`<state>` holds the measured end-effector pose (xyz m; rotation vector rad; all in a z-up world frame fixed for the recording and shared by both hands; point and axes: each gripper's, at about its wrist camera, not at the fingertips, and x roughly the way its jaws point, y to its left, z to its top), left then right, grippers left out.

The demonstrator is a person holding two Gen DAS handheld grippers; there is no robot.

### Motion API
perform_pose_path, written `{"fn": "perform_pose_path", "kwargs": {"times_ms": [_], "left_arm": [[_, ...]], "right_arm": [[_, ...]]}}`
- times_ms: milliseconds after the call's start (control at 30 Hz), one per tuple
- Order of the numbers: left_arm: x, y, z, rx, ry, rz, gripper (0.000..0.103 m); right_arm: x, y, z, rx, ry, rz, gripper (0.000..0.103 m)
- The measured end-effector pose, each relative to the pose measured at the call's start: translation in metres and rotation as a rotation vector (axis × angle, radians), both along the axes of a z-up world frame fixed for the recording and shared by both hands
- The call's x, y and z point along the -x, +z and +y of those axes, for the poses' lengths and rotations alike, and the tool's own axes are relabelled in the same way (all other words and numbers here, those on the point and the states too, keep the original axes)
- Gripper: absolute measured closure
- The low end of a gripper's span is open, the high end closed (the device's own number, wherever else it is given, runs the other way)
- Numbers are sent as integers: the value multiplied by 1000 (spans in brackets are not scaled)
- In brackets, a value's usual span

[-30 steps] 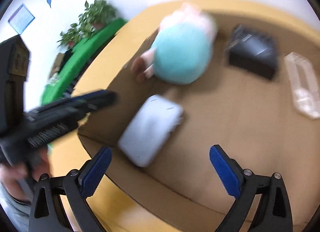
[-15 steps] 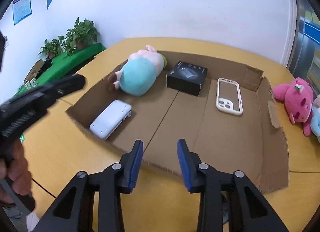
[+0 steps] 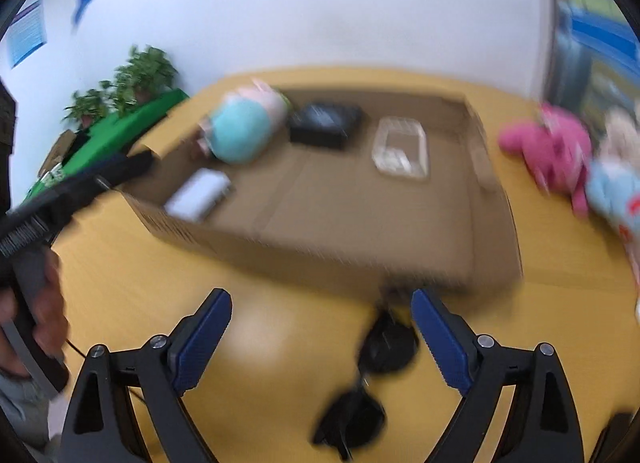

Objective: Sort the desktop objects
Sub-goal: 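Move the left gripper to the black sunglasses and close on them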

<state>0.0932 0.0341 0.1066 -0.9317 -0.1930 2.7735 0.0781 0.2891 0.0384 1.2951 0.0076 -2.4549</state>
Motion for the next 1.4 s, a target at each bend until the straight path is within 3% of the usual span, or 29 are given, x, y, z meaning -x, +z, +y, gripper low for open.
{"fn": "perform_pose_path", "kwargs": {"times_ms": [100,300,433,533,600,700,1000,1100,1167,1233,1400], "left_arm": [[0,-16,7,-25,-35,-57,24],[2,-44,26,-70,-101,-174,24],[8,-58,30,-129,-138,-246,24],[13,-69,33,-186,-181,-301,24],[19,-79,37,-251,-216,-346,25],[24,-87,50,-281,-259,-386,25],[28,-105,96,-259,-401,-486,26],[24,-115,105,-246,-445,-523,43],[18,-117,111,-217,-481,-510,58],[14,-118,114,-187,-493,-500,67],[13,-120,108,-195,-473,-500,70]], "right_arm": [[-12,-29,25,44,-57,-131,11],[-32,-64,14,-2,-2,-226,11],[-32,-74,-2,-53,11,-211,11],[-32,-75,-8,-101,14,-175,16],[-33,-74,-7,-116,5,-156,28],[-36,-72,-2,-138,-16,-137,45],[-52,-71,1,-54,3,-123,45],[-56,-70,-3,-28,18,-122,45],[-58,-70,-4,-13,29,-120,45],[-59,-70,-5,-4,46,-117,45],[-63,-69,-7,-9,47,-108,45]]}}
